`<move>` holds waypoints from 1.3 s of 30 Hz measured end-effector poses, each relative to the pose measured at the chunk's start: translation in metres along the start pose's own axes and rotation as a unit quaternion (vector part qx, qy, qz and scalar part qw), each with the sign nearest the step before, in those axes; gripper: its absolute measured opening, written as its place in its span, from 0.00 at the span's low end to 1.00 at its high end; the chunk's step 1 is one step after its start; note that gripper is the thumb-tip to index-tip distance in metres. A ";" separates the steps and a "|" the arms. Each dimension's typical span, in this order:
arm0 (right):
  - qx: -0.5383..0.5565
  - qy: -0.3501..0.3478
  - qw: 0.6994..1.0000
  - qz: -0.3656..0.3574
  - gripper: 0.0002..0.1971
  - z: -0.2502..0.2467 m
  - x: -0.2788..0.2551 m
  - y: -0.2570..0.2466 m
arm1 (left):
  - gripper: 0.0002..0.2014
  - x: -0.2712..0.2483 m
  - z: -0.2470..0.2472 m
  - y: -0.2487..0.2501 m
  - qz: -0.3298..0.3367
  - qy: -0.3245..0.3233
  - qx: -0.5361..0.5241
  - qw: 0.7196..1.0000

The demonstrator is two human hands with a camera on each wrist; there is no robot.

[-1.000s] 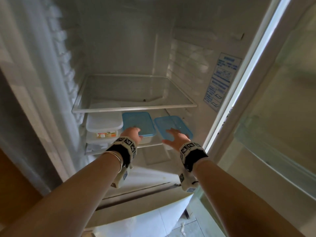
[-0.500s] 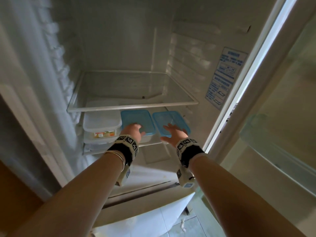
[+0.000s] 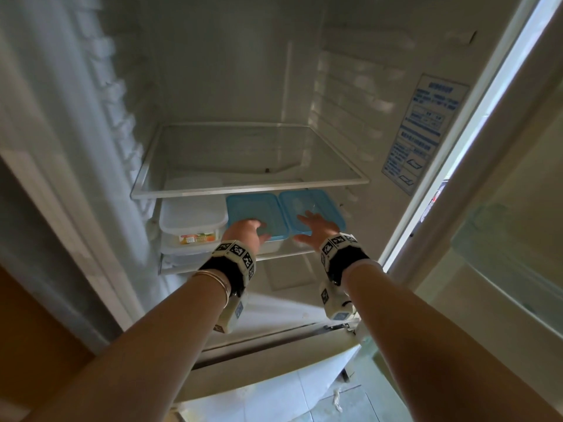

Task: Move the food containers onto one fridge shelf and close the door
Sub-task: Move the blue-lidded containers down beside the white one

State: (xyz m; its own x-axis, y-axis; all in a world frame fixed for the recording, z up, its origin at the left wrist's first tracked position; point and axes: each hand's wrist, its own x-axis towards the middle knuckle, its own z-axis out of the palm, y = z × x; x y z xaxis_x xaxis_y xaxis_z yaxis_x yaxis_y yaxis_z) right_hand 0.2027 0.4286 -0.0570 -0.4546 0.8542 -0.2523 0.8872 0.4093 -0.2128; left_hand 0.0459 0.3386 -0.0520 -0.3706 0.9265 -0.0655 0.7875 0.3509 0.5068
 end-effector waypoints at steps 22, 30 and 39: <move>-0.003 0.023 1.000 0.001 0.31 -0.003 -0.054 -0.005 | 0.24 -0.045 -0.013 0.011 0.003 -0.021 -0.020 1.000; -0.037 -0.016 0.999 -0.006 0.29 0.031 -0.137 -0.014 | 0.22 -0.130 -0.005 0.004 0.013 -0.042 0.031 0.999; -0.058 -0.073 0.996 0.008 0.29 0.085 -0.227 -0.007 | 0.23 -0.236 0.034 -0.003 0.001 -0.070 0.053 0.996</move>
State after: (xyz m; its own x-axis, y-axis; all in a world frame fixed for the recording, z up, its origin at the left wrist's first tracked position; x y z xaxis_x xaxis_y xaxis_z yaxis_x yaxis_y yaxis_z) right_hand 0.2933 0.2051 -0.0784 -0.4397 0.8086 -0.3909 0.8936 0.4375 -0.1002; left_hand 0.1480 0.1239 -0.0673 -0.3027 0.9346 -0.1867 0.8382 0.3543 0.4145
